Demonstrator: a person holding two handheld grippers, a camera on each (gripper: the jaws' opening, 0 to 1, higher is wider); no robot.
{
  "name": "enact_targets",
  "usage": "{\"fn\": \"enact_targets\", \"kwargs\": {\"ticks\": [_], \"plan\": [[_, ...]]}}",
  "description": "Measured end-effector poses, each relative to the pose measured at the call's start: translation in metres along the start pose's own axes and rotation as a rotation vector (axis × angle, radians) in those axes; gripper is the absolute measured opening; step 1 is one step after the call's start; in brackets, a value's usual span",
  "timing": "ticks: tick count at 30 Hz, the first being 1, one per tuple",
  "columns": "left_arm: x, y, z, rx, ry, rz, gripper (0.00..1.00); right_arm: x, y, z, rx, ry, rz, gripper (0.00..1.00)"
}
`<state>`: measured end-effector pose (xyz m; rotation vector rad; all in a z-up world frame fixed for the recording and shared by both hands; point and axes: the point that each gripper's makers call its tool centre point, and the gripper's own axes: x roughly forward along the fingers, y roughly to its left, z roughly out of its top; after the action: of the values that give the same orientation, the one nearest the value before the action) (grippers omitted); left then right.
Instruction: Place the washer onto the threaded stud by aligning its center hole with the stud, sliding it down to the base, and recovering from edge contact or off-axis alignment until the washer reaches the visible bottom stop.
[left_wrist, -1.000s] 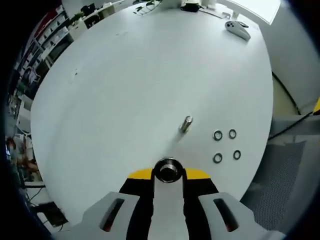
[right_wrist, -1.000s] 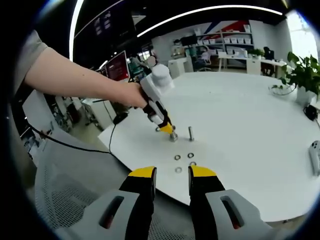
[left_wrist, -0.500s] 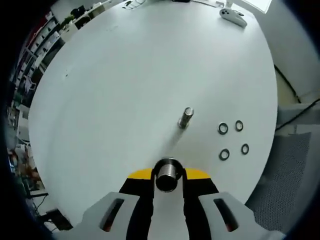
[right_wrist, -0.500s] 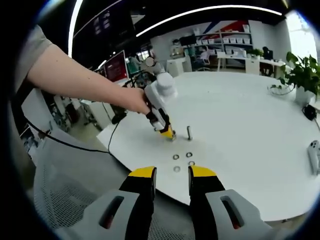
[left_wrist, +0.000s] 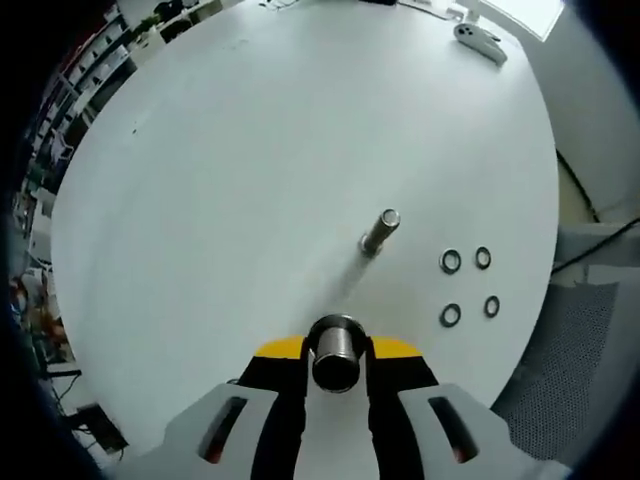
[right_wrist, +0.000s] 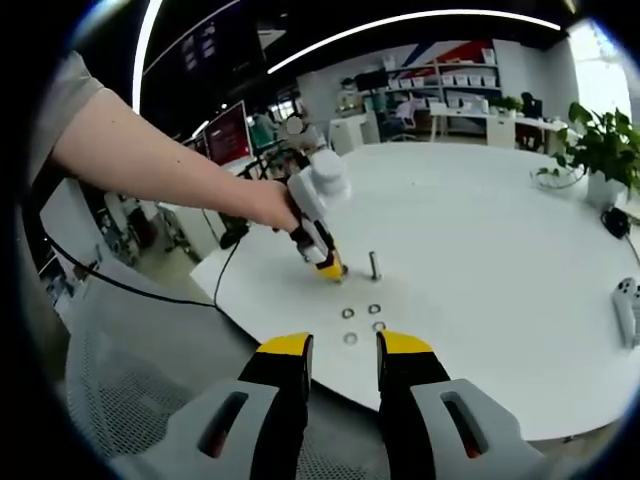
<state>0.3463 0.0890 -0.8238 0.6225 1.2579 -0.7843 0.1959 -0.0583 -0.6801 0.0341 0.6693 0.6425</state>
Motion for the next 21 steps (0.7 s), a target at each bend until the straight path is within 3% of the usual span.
{"fn": "enact_targets", "kwargs": {"ticks": [12, 21], "plan": [[-0.010, 0.009, -0.007, 0.020, -0.037, 0.012, 0.23, 0.001, 0.001, -0.001, -0.006, 0.007, 0.003, 0.28], [-0.020, 0.040, -0.043, -0.064, -0.023, 0.047, 0.22, 0.001, 0.001, -0.002, -0.011, 0.015, 0.004, 0.28]]}}
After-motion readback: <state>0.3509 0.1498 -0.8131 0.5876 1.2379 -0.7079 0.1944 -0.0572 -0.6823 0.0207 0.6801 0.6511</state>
